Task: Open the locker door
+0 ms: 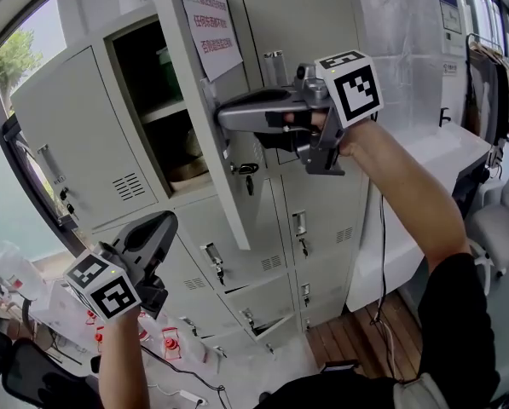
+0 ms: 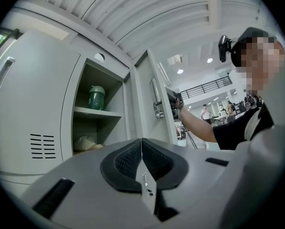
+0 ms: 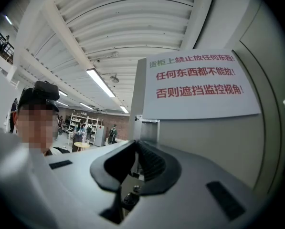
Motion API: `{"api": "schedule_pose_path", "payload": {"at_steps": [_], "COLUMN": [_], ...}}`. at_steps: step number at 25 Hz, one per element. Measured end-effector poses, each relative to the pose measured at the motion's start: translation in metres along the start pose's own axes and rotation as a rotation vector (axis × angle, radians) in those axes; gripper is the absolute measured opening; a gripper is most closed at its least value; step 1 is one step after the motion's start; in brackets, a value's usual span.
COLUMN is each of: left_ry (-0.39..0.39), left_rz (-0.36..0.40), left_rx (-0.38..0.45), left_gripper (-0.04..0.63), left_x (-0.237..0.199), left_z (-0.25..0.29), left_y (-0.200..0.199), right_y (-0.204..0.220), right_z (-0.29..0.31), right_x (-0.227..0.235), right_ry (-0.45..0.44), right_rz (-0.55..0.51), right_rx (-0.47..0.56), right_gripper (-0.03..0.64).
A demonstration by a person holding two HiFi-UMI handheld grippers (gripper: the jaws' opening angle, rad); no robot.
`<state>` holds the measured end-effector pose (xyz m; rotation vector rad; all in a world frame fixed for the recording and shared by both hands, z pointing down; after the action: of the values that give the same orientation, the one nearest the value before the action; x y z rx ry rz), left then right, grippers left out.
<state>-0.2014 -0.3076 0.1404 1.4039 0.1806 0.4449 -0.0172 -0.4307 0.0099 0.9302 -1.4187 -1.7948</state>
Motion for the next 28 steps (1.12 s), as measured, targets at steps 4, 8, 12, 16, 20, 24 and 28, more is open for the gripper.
{"api": "schedule_pose_path", "payload": {"at_steps": [4, 8, 12, 16, 20, 24, 28], "left_ry": [0.001, 0.000, 0.002, 0.011, 0.018, 0.023, 0.027], "left_rz": [0.001, 0.003, 0.010, 0.012, 0.005, 0.001, 0.006], "left_rx": [-0.004, -0.006, -0.008, -0.011, -0.012, -0.014, -0.015], "left_gripper": [0.015, 0.015, 0.015, 0.015, 0.015, 0.015, 0.015], "left_x": [0.001, 0.001, 0.007, 0.011, 0.011, 0.015, 0.023], "left_z": [-0.001, -0.002, 0.003, 0.009, 0.013, 0.015, 0.022], "left_y": [-0.002, -0.003, -0.006, -0.007, -0.006, -0.005, -0.007], "right_y": [0.001, 0.001, 0.004, 0.006, 0.008, 0.010, 0.013], "right_z": [-0.002, -0.005, -0.016, -0.024, -0.031, -0.039, -0.051], "right_x": [0.000, 0.000, -0.001, -0.001, 0.001, -0.002, -0.003], "right_ry": [-0.030, -0.051, -0.081, -0.097, -0.106, -0.118, -0.140], "right_rz": [0.006, 0.002, 0.007, 0.010, 0.017, 0.020, 0.026], "right_rx": [0.010, 0.011, 0.028, 0.044, 0.051, 0.060, 0.081], "right_gripper": [0.032, 0.032, 0.032, 0.034, 0.034, 0.034, 0.034]}}
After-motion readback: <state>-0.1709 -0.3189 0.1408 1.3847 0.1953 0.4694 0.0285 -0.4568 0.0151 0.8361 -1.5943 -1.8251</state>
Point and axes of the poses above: the fingertips, and each gripper's own axes: z forward along the fingers, x to its right, y out of its underside, the point moved 6 cm from there along -z, backward along the fingers, and after that the axes turned 13 degrees about -x, right-handed, at the moved point
